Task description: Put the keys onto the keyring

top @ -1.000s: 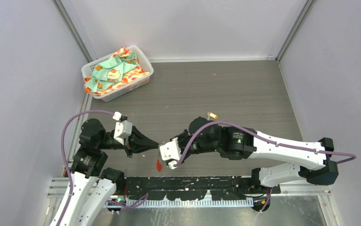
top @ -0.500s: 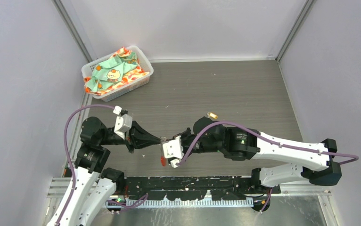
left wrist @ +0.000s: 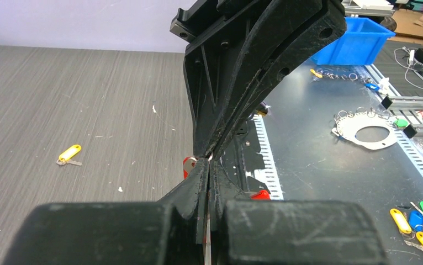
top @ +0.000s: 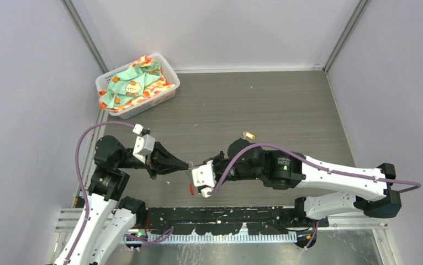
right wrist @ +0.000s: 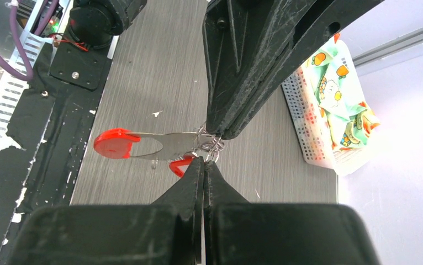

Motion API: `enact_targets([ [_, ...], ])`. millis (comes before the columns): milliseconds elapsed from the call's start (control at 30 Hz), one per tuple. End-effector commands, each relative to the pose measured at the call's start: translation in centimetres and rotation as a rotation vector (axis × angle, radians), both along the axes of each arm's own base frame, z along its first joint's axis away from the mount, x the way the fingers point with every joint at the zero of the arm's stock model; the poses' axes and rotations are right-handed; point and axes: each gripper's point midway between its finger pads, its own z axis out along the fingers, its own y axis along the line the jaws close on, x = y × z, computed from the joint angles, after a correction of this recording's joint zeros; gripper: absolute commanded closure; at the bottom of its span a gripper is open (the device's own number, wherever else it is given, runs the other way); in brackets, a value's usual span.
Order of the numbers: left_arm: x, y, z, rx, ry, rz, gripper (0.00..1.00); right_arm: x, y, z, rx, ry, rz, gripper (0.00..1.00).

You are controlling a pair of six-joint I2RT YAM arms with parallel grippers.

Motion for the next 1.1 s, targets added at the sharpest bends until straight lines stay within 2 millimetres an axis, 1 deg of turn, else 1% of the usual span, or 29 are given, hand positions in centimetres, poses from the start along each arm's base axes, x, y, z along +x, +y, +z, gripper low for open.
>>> enact_targets([
  [0,-0.3,0.1,2.6,-0.036,-0.132,-0.002,1.00,-1.2,-0.6,0.4,0.012,0.028,0.029,0.99],
  [200,-0.2,0.1,2.6,-0.039,-0.147,0.009,1.00,-1.6,-0.6,0.2,0.001,0.032,0.050,0.99],
  [400,-0.3,0.1,2.7,-0.039,-0.147,0.005,1.00,-1.3,-0.4,-0.5,-0.005,0.021,0.033,0.99],
  [533,-0.3,0.1,2.7,-0.041,-0.144,0.007,1.00,-1.0,-0.6,0.0,0.015,0.010,0.017,0.99],
  [700,-0.1,0.1,3.2,-0.055,-0.145,0.022,1.00,-0.7,-0.6,0.0,0.035,0.015,-0.003,0.99],
  [767,-0.2,0.1,3.1,-0.051,-0.140,0.014,1.00,-0.7,-0.4,0.1,0.053,0.017,-0.009,0.99],
  [867,-0.5,0.2,2.6,-0.041,-0.142,0.002,1.00,-0.5,-0.3,1.0,0.101,0.016,-0.022,0.99],
  [933,-0.6,0.2,2.5,-0.040,-0.148,0.001,1.00,-0.4,-0.4,1.2,0.104,0.011,-0.029,0.99],
  [1033,-0.9,0.2,2.7,-0.039,-0.158,-0.017,1.00,0.0,-0.7,1.1,0.093,0.016,-0.060,0.99],
  [1067,-1.2,0.3,2.8,-0.037,-0.164,-0.034,1.00,0.7,-1.0,0.9,0.091,0.013,-0.107,0.99],
])
